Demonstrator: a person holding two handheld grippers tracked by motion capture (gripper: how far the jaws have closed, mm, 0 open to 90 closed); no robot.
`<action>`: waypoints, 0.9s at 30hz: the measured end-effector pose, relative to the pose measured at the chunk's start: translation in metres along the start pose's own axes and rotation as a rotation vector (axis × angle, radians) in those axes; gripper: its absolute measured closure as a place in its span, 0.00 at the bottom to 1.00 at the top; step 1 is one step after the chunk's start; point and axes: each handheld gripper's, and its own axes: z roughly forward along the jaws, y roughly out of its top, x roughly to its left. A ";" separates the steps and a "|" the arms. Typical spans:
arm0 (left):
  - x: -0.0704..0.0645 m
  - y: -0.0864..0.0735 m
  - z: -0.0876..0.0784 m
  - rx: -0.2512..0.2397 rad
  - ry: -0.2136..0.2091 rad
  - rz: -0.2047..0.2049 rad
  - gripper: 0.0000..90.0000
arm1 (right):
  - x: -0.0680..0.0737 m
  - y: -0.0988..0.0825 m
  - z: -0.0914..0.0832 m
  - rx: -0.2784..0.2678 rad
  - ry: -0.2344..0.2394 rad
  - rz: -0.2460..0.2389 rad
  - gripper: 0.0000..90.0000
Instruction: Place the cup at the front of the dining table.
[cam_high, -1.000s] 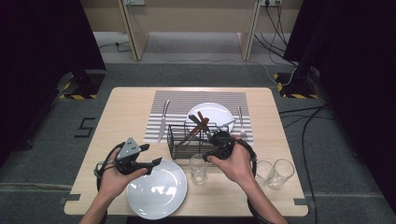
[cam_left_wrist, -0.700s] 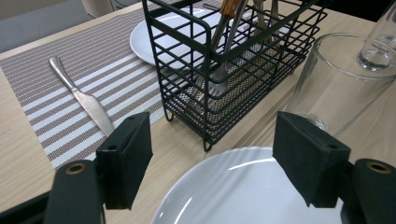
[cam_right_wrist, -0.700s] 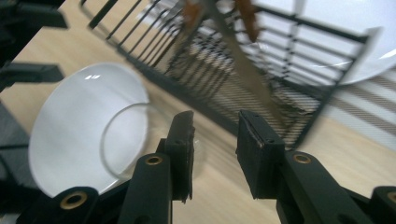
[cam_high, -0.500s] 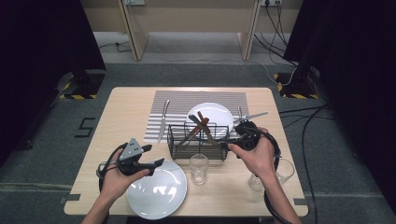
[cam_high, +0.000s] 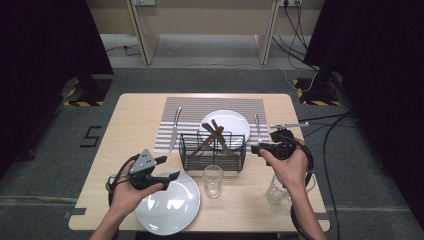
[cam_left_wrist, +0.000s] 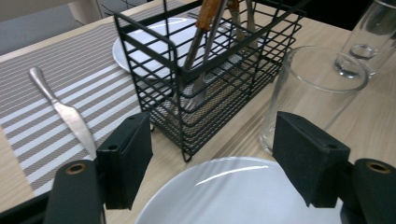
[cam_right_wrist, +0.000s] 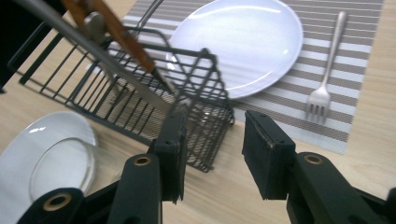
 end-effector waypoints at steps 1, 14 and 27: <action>-0.001 0.000 0.001 -0.002 -0.010 -0.004 0.31 | -0.002 -0.001 0.000 -0.011 -0.011 0.002 0.66; -0.013 0.011 0.006 -0.012 -0.043 0.021 0.31 | -0.022 -0.013 0.004 -0.099 -0.064 0.029 0.65; -0.021 0.017 0.015 0.000 -0.071 0.035 0.31 | -0.025 -0.018 0.006 -0.099 -0.073 0.019 0.63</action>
